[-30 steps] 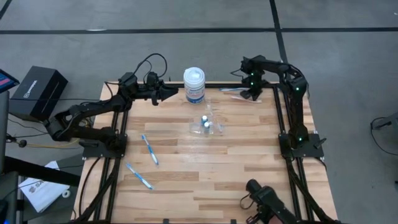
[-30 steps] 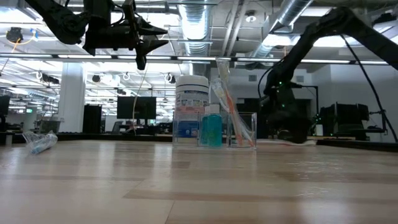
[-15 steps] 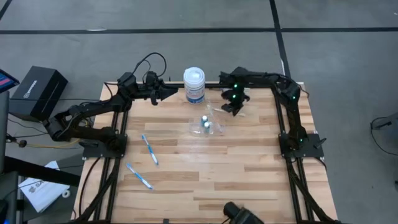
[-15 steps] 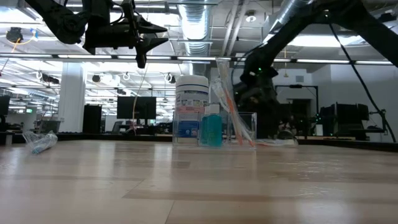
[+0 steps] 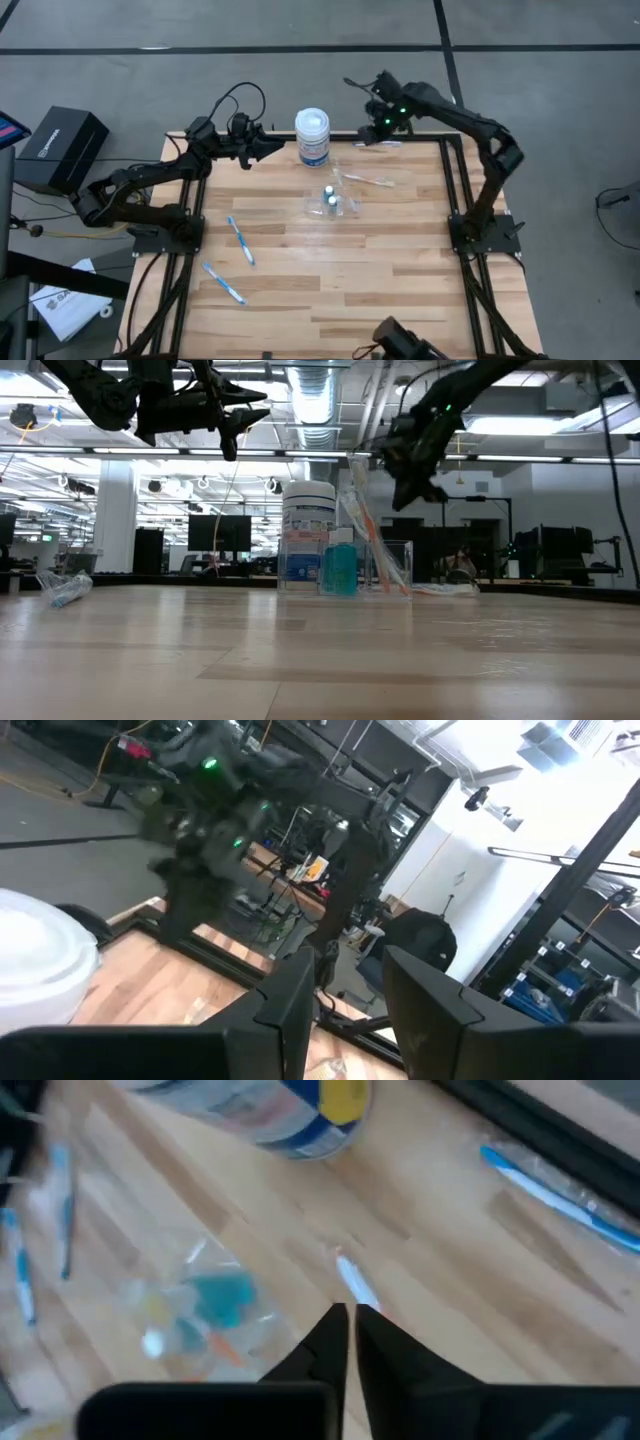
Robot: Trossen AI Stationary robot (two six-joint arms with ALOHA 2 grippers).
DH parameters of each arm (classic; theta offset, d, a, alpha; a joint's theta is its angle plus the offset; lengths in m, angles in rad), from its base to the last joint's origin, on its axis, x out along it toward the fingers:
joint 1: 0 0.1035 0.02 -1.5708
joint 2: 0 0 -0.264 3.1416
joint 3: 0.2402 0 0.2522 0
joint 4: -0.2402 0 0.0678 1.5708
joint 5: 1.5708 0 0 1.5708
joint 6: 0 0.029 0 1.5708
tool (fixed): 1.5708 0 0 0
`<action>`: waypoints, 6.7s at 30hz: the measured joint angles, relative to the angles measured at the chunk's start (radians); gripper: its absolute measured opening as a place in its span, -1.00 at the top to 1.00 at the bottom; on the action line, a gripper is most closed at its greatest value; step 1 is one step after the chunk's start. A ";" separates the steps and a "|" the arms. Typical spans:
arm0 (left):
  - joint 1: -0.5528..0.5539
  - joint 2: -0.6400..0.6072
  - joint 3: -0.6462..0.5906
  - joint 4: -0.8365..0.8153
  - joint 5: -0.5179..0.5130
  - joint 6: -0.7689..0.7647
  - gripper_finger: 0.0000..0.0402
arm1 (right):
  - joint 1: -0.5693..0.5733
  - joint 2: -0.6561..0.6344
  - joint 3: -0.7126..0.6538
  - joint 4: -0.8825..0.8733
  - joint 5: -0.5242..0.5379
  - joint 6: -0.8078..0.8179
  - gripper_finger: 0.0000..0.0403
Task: Pick & Place toothbrushing station
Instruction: Put the orange toothbrush into the transparent organizer
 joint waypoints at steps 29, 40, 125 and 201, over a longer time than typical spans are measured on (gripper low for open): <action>0.000 0.000 0.000 -0.001 -0.001 0.029 0.43 | -0.094 0.037 -0.351 -0.136 -0.049 -0.180 0.27; 0.000 0.000 0.000 -0.002 -0.001 0.039 0.43 | -0.089 0.002 -0.352 -0.161 -0.044 -0.095 0.22; 0.000 0.000 0.000 -0.065 -0.025 0.059 0.43 | -0.170 -0.053 -0.652 0.291 -0.157 0.137 0.07; 0.000 0.000 0.000 -0.099 0.003 0.093 0.43 | 0.248 -0.369 0.163 -0.574 -0.240 0.320 1.00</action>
